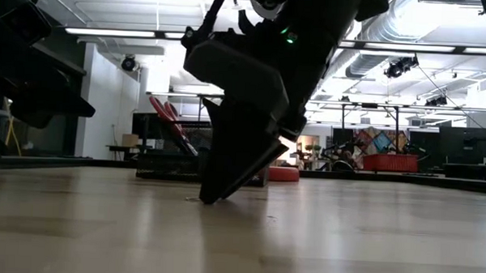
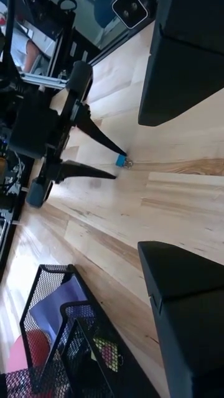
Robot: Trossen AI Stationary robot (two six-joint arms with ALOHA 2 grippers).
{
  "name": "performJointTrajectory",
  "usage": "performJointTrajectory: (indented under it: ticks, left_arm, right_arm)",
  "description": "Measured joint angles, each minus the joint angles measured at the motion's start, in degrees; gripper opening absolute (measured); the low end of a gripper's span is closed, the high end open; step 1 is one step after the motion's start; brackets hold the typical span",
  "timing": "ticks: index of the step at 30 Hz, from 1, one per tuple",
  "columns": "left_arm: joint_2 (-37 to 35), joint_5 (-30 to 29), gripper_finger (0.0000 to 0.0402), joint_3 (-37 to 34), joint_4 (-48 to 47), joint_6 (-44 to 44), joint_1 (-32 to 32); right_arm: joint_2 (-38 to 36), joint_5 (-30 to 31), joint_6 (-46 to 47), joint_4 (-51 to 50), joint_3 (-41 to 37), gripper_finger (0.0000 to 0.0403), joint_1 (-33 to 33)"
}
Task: Pick and place office supplies into organizer
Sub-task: Put the blue binder clip into the desk organizer
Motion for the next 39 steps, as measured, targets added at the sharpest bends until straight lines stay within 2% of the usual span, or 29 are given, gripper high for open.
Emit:
performJointTrajectory:
  ticks: [12,22,39]
  left_arm:
    - [0.0,-0.1,0.0312,0.0,0.0,-0.1,0.0]
    - [0.0,-0.2,0.0312,0.0,0.0,-0.1,0.0]
    - [0.0,-0.5,0.0312,0.0,-0.2,0.0,0.0]
  right_arm:
    - [0.7,1.5,-2.9,2.8,-0.1,0.0089,0.7]
    - [0.7,2.7,-4.4,3.2,-0.1,0.0057,1.6]
    - [-1.2,6.7,-7.7,4.3,-0.5,0.005,1.4]
